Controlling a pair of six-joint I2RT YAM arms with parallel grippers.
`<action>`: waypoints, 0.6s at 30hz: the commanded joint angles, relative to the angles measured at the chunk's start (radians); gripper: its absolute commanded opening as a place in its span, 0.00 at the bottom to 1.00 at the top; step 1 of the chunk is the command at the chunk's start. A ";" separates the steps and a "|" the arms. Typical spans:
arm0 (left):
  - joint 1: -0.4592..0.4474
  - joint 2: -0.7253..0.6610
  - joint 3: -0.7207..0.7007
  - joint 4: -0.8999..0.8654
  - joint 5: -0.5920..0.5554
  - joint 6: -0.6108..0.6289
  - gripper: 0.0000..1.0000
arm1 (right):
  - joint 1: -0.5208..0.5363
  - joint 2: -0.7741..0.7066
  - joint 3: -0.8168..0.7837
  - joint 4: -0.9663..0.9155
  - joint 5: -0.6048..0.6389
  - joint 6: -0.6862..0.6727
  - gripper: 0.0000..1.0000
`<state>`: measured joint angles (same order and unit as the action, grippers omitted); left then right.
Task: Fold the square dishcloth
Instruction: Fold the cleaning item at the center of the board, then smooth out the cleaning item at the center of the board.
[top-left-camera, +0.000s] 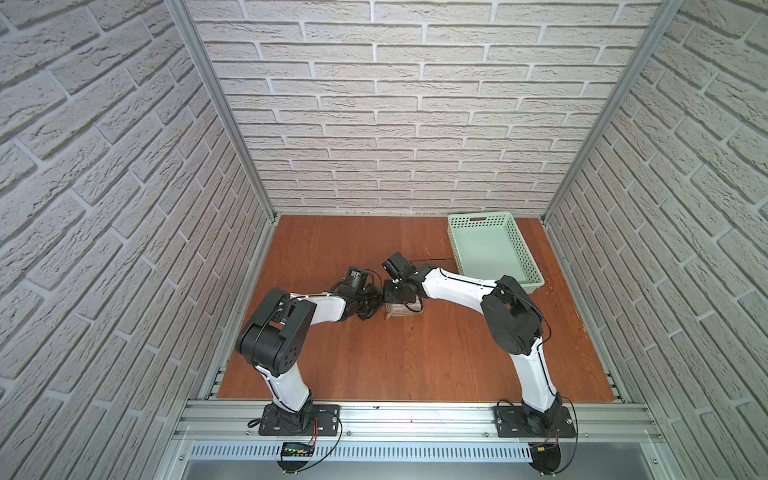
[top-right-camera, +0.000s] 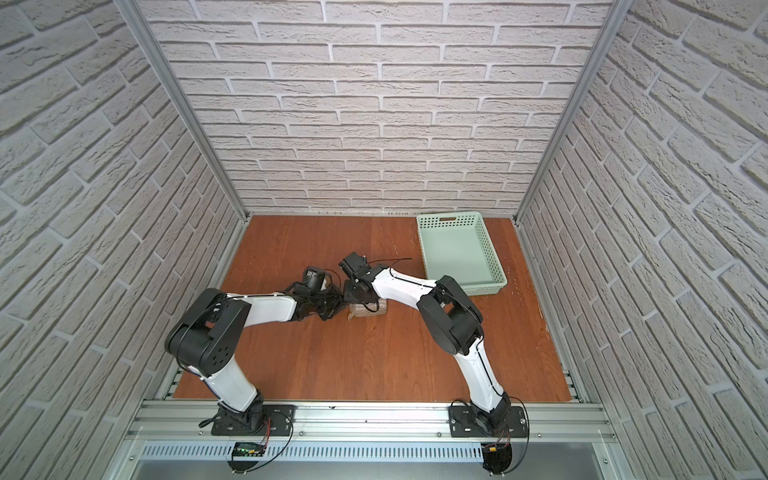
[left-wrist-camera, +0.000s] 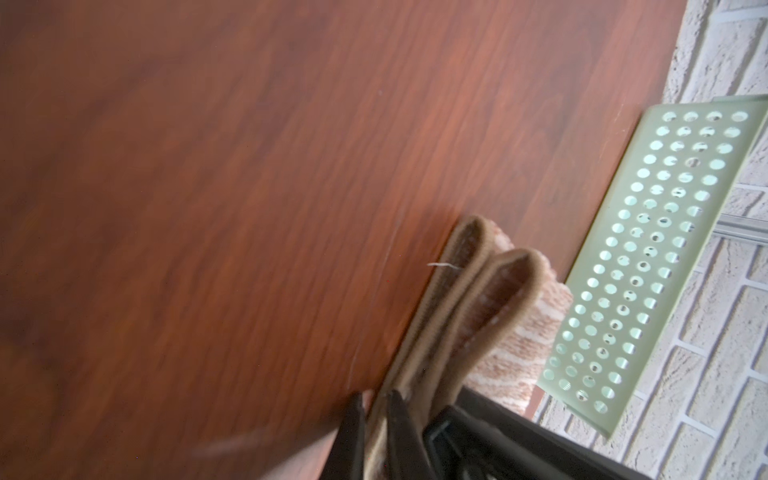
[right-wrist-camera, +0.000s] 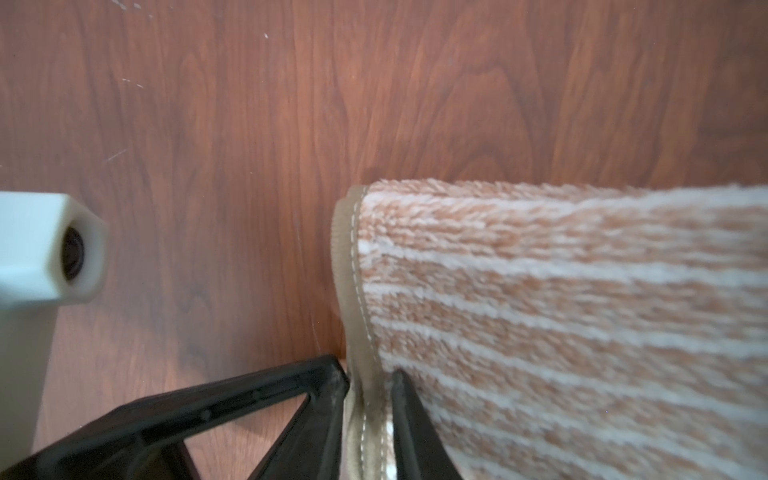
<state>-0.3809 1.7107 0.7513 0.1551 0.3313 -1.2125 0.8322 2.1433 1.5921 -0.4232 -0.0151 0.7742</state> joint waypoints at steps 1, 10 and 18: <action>-0.005 -0.044 0.026 -0.067 -0.044 0.015 0.14 | -0.008 -0.090 0.027 -0.033 0.017 -0.031 0.25; -0.005 -0.151 0.062 -0.200 -0.157 0.059 0.16 | -0.032 -0.247 -0.065 -0.017 0.034 -0.045 0.26; -0.091 -0.140 0.214 -0.325 -0.192 0.194 0.15 | -0.082 -0.394 -0.232 0.025 0.008 -0.062 0.14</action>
<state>-0.4355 1.5681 0.8997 -0.1097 0.1692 -1.0996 0.7658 1.8027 1.4014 -0.4145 -0.0017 0.7326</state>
